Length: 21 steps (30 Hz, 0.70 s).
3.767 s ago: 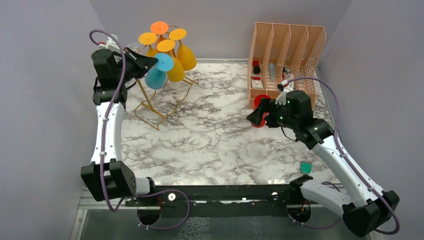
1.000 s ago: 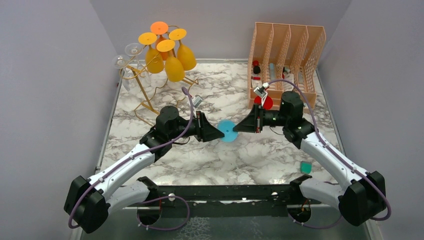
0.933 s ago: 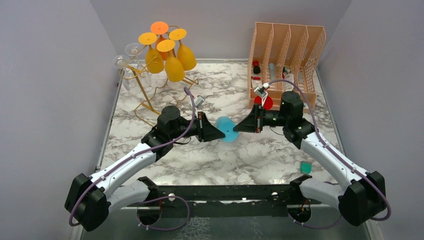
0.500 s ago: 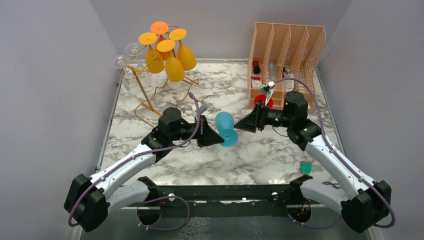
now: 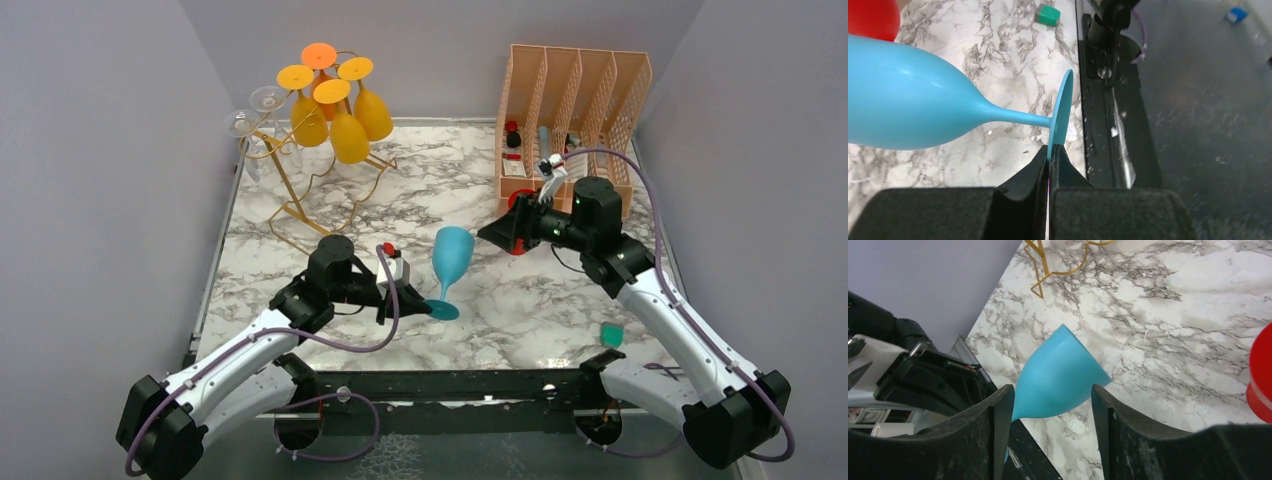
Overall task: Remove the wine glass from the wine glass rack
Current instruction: Place the wine glass at the center of the board.
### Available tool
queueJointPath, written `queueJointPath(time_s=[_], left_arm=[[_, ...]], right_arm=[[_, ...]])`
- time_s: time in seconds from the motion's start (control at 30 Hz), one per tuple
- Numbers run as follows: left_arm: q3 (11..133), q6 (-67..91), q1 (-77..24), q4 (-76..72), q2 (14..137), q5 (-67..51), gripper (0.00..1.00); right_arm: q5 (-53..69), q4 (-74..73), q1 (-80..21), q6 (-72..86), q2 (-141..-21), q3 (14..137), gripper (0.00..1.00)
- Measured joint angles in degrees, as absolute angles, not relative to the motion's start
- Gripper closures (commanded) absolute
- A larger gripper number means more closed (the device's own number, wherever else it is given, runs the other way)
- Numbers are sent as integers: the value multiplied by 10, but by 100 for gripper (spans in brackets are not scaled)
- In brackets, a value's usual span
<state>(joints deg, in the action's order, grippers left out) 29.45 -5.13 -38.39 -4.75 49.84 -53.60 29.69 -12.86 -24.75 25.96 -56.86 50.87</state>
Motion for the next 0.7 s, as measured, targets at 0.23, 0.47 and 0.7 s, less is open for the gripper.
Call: queueJointPath(time_s=[0.23, 0.47, 0.7], left_arm=[[295, -230, -384, 56, 483, -555, 100], [295, -292, -384, 94, 462, -563, 100], [295, -308, -384, 101, 432, -562, 100]], right_arm=[[282, -188, -248, 241, -636, 576, 33], [337, -234, -248, 223, -721, 639, 33], [433, -262, -247, 209, -780, 657, 36]])
